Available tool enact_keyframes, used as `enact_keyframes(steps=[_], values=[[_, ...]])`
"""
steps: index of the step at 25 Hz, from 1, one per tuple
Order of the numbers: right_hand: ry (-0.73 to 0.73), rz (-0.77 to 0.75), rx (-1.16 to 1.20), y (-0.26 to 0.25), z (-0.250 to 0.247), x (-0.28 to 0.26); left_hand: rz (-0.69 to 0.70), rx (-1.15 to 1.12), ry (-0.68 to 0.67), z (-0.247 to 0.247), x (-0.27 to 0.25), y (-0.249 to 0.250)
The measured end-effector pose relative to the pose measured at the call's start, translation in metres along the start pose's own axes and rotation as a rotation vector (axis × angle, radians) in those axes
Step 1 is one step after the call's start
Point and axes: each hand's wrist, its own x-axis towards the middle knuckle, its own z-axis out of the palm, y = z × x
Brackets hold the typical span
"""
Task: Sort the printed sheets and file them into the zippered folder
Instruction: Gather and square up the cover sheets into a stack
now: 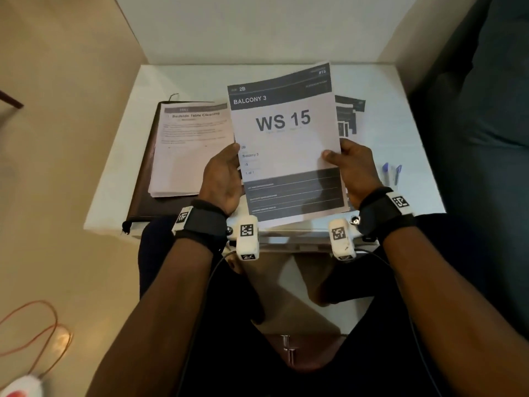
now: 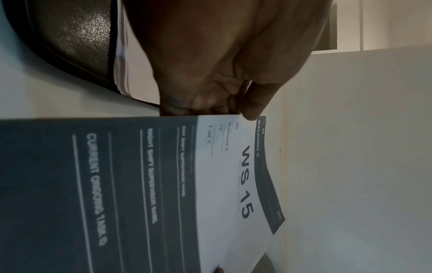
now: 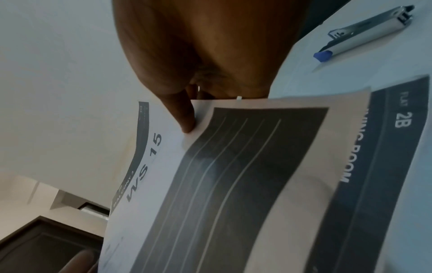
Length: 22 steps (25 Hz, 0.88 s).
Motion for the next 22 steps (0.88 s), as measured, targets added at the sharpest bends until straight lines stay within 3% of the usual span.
enact_keyframes(steps=[3,6,9,12,14,17,22], values=[[-0.036,0.013,-0.048,-0.003,0.009,-0.003,0.069,0.040,0.098,-0.014,0.009,-0.009],[0.077,0.124,-0.097,0.010,-0.005,0.009,0.130,0.086,0.274,-0.038,0.011,-0.008],[0.222,0.201,-0.413,0.041,-0.030,0.031,0.197,0.127,0.383,-0.059,0.012,-0.002],[0.189,0.245,-0.799,0.061,-0.034,0.038,0.226,0.201,0.437,-0.068,0.018,-0.003],[0.175,0.253,-0.909,0.066,-0.034,0.040,0.200,0.197,0.451,-0.069,0.022,-0.007],[0.159,0.261,-0.937,0.075,-0.035,0.043,0.190,0.202,0.440,-0.070,0.024,-0.011],[0.216,0.211,-0.785,0.076,-0.043,0.045,0.176,0.250,0.383,-0.062,0.023,-0.017]])
